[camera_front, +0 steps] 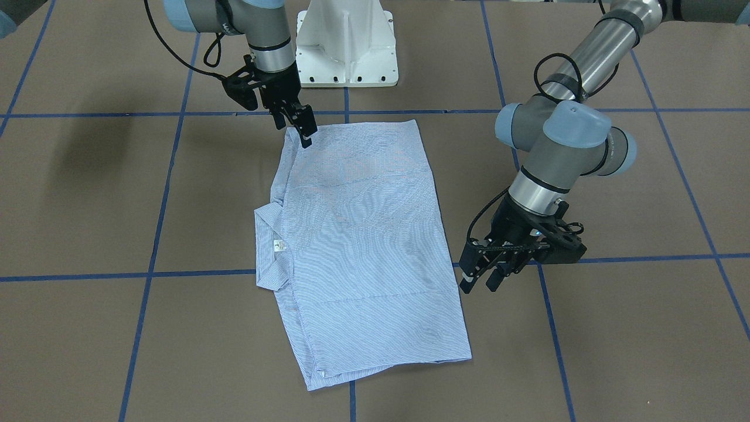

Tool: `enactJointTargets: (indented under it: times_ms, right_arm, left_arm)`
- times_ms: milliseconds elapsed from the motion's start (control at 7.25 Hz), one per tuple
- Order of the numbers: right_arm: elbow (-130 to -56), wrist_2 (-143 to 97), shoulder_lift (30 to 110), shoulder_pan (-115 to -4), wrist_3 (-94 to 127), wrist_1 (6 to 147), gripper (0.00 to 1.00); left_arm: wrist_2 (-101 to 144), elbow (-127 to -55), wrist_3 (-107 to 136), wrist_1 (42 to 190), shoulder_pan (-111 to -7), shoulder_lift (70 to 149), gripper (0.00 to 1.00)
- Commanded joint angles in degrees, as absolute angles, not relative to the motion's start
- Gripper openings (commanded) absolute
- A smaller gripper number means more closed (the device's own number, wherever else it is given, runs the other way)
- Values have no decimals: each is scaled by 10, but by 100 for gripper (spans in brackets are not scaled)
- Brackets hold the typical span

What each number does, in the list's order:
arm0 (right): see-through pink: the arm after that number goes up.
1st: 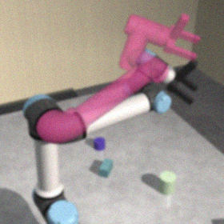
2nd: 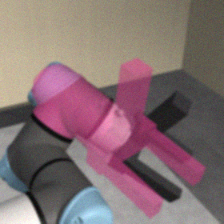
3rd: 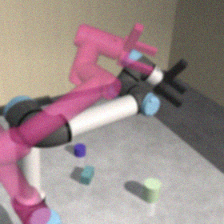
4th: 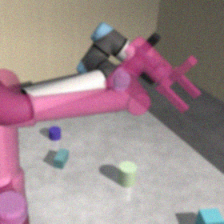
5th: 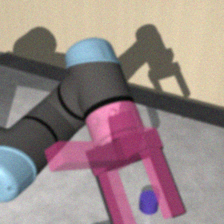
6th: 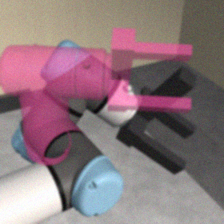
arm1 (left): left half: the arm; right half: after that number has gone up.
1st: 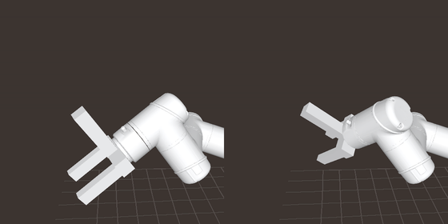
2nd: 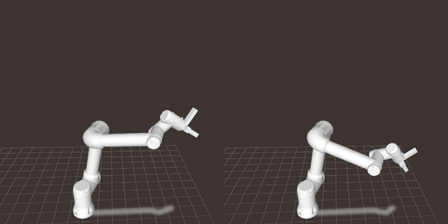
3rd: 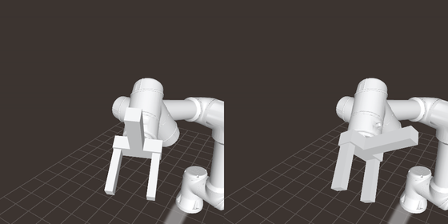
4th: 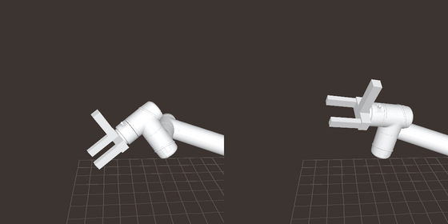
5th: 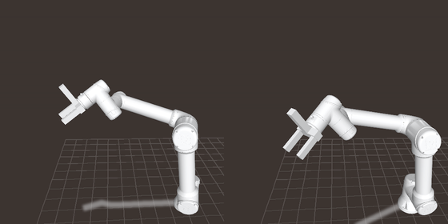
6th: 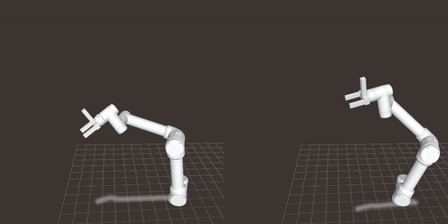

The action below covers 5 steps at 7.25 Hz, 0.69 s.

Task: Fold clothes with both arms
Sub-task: 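Pull the shirt straight with both grippers, squaring it on the table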

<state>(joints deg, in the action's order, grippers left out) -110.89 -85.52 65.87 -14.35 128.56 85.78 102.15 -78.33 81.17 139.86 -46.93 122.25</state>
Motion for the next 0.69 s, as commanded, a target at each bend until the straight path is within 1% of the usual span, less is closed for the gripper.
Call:
enactJointTargets:
  times_ms: [0, 551]
  right_arm:
    - [-1083, -853, 658, -129, 1300, 854, 100]
    - [-1078, -853, 664, -107, 1304, 862, 98]
  left_arm:
    - [1021, -786, 812, 1399, -467, 1219, 66]
    - [1020, -785, 813, 1398, -467, 1219, 66]
